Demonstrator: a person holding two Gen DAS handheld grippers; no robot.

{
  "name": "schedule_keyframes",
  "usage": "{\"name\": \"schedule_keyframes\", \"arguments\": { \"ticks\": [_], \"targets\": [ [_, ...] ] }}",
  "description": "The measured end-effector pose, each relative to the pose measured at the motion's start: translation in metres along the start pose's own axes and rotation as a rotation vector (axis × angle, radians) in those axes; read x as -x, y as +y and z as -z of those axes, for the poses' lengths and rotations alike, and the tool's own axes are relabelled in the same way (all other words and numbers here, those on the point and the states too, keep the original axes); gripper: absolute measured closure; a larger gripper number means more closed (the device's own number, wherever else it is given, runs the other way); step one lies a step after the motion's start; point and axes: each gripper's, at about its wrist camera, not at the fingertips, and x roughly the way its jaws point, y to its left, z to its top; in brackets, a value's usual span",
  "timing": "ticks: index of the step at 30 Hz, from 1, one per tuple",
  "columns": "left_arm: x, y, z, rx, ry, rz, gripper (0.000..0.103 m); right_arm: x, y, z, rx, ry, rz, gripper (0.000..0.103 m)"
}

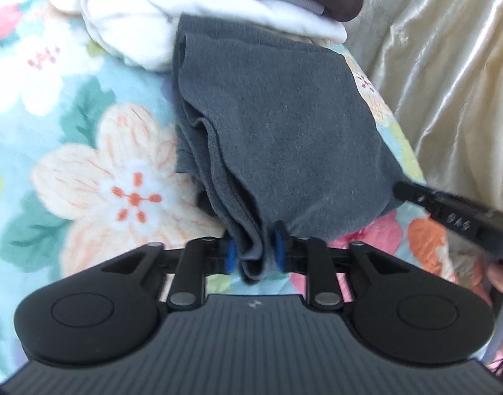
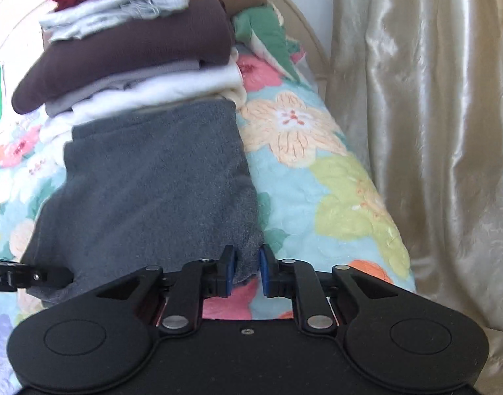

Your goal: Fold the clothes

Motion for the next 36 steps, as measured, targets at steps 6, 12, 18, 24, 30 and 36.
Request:
{"name": "schedule_keyframes", "arguments": {
  "ticks": [6,12,18,24,30,36],
  "targets": [
    [0.055,-0.018,0.039,-0.113,-0.053,-0.111,0.008,0.056,0.014,0.022,-0.057,-0.078,0.01,0.068],
    [0.082,-0.025,0.061,-0.118,-0.015,-0.128,0.003,0.101,0.035,0.032,-0.089,-0.053,0.027,0.045],
    [0.115,-0.016,0.083,-0.122,-0.022,-0.096,0.003,0.135,0.059,0.044,-0.033,-0.056,0.043,0.034],
    [0.127,-0.021,0.095,-0.199,-0.02,-0.207,0.0,0.159,0.079,0.056,0.009,-0.027,0.095,0.014],
    [0.136,-0.02,0.099,-0.196,-0.022,-0.267,0.0,0.175,0.094,0.066,0.059,-0.057,0.106,0.006],
    [0.144,-0.023,0.103,-0.156,-0.042,-0.254,0.0,0.178,0.099,0.068,0.057,-0.057,0.109,0.006]
  ]
}}
